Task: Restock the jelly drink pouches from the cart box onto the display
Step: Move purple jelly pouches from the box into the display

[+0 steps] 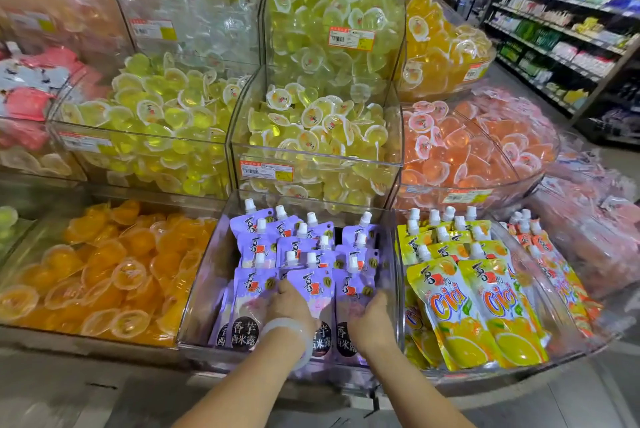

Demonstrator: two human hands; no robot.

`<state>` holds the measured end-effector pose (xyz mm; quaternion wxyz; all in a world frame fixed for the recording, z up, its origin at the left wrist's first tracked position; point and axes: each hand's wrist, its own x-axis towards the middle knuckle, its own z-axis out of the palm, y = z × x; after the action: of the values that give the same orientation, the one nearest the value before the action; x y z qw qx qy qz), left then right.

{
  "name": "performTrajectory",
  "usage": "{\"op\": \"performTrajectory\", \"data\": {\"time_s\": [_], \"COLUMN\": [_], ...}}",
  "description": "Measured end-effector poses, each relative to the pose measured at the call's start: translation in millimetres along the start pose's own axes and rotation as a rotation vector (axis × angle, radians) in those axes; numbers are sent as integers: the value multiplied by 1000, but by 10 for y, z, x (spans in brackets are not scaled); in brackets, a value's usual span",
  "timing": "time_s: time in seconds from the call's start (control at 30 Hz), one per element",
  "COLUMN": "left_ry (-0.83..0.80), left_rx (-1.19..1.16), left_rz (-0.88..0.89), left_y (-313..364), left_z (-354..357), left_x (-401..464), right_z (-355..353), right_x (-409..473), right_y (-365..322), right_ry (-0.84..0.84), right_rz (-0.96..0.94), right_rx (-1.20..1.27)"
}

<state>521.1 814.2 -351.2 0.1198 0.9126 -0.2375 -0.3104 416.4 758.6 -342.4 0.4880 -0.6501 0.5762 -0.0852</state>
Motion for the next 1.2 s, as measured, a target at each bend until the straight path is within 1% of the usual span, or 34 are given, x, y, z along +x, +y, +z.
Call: {"op": "performTrajectory", "data": {"time_s": [0.07, 0.13, 0.23, 0.3, 0.37, 0.43, 0.5, 0.63, 0.8, 0.93, 1.03, 1.13, 1.2], "left_ry": [-8, -25, -17, 80, 167, 170, 134, 77, 52, 33, 18, 63, 103], "left_rx": [43, 85, 84, 144, 264, 344, 381, 398, 361, 367, 387, 408, 402], "left_rz": [52, 99, 120, 185, 303, 357, 342, 332, 382, 420, 408, 422, 444], "left_y": [10, 27, 31, 20, 10, 21, 34, 19, -50, -118, -137, 10, 225], "left_z": [12, 13, 18, -14, -20, -15, 0, 13, 15, -9, -57, -220, -388], "left_x": [4, 1, -31, -91, -121, -130, -120, -79, 16, 61, 10, -115, -241], "right_z": [11, 2, -15, -17, -10, 4, 31, 95, 100, 58, -9, -172, -358], "right_x": [-38, -73, -115, -149, -169, -145, -91, 26, 159, 155, 70, -97, -208], "right_y": [-8, -52, -61, -54, -73, -120, -173, -213, -95, -101, -157, -336, -507], "right_ry": [64, 101, 83, 76, 69, 59, 20, -13, -65, -95, -147, -195, -164], "right_rz": [-127, -230, -335, -375, -331, -231, -147, -83, -151, -161, -177, -286, -395], "right_rx": [-32, -126, -427, -592, -668, -672, -631, -572, -647, -630, -654, -665, -667]}}
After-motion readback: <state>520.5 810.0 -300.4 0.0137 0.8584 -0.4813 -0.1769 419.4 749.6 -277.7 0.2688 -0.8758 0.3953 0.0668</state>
